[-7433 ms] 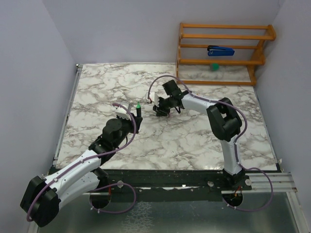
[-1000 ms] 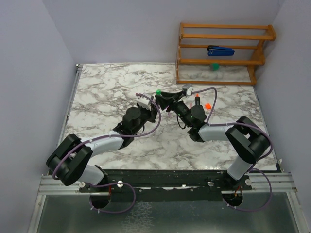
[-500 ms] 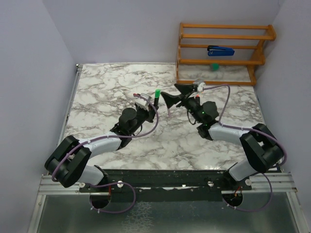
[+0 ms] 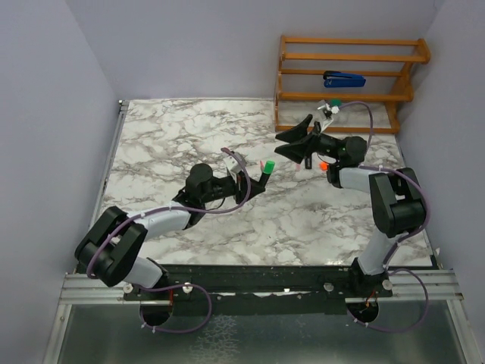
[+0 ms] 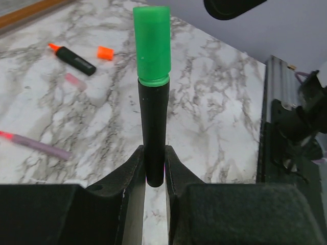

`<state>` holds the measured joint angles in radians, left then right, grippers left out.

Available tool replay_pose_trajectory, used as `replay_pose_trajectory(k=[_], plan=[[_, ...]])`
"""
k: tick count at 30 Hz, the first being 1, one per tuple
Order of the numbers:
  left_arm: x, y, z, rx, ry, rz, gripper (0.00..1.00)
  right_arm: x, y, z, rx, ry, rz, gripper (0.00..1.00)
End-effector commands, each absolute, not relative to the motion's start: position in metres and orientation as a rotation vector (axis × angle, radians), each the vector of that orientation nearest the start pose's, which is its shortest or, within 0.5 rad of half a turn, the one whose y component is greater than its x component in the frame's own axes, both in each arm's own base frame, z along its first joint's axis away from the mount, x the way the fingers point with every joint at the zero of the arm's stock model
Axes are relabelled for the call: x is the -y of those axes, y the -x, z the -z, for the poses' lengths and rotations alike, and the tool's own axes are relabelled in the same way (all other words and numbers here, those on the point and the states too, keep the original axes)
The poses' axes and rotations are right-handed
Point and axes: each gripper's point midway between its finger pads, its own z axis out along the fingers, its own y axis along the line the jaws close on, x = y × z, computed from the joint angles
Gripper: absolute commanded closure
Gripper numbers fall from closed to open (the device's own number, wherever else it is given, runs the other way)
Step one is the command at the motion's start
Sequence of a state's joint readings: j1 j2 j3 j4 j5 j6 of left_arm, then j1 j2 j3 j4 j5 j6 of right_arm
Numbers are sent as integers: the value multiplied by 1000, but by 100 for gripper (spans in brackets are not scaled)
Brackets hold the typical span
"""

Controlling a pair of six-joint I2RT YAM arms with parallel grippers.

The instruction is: Insert the pens into the pen caps

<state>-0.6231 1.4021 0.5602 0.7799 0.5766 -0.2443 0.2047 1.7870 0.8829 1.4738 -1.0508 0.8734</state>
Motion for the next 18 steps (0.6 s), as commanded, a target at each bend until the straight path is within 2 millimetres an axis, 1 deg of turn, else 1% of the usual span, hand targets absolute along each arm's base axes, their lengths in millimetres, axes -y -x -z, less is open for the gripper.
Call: replay_pose_trajectory(k=[1,8,15,18], plan=[[334,-241,-190,-1510,-899,1303,100,-250,-308,-292,-1070,969,-1404,23],[337,-249,-199,-1489,-883,1286,100,-250,-303,-290,-1075,970,-1407,30],[337,-255,-202,-1483,-869,1261,100,-250,-294,-286,-1084,966,-1415,40],[337,-257,-203,-1481,-865,1252,100,-251,-292,-285,-1084,969,-1421,43]])
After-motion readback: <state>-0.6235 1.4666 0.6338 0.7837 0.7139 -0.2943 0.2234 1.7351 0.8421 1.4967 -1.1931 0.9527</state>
